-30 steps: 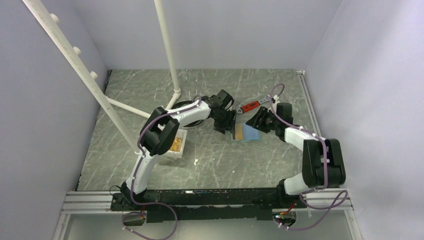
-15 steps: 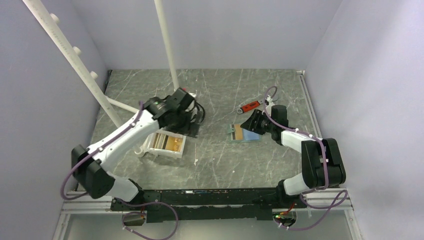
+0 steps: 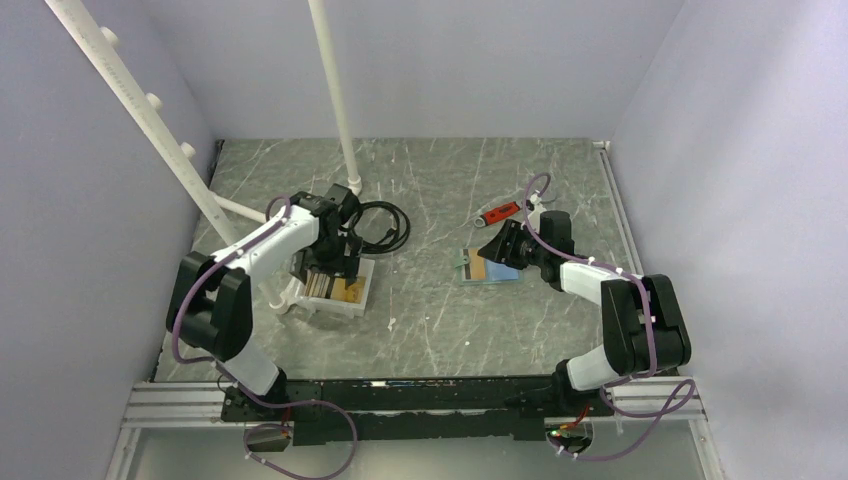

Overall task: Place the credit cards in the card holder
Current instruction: Pick up the credit card from the storage box.

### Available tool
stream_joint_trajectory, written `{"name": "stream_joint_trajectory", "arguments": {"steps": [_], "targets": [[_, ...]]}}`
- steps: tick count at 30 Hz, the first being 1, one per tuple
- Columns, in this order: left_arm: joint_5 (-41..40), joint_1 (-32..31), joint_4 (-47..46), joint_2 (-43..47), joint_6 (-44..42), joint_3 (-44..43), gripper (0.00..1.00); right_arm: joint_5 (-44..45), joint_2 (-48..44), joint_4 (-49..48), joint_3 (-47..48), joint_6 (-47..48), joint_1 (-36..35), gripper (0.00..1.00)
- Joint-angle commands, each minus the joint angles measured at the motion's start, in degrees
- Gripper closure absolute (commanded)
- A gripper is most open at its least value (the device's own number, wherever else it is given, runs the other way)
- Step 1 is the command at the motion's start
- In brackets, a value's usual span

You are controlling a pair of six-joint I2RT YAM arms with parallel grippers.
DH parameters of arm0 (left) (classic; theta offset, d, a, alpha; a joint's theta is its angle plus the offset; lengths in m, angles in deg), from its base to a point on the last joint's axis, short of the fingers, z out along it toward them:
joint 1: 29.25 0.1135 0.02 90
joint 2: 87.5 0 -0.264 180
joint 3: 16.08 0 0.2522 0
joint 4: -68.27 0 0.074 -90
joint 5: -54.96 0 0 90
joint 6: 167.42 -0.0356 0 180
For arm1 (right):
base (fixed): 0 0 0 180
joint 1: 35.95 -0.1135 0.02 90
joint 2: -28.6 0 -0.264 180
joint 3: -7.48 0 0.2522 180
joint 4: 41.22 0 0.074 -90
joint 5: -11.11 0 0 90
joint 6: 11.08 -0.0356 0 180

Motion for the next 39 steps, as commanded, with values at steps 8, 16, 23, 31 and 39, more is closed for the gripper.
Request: {"name": "stream_joint_trajectory", "arguments": {"steps": [8,16,23,31,39], "targets": [[-6.10,0.36,-1.02,-5.43,-1.67,-1.39,0.01,-1.64,0.51,-4.89,-0.72,0.41,-0.11,0.49],[-0.71,0.19,-4.02,-6.89,-1.12,0.03,0.12,-2.11,1.48,-5.57,-0.78,-0.01,-0.11,0.49],[3.26,-0.76,-7.12,-10.56,-0.08,0.73,0.18,-2.37,1.38,-5.58,-0.80,-0.03,-0.17,0.49],[4.46,-2.32,-8.81,-12.09,1.60,-0.46,0.37,-2.43,1.49,-5.57,-0.83,-0.03,-0.20,0.49],[8.15,-2.54,-12.52,-6.04,4.25,0.02,0.54,-2.63,1.83,-5.65,-0.82,-0.34,-1.40,0.49]]}}
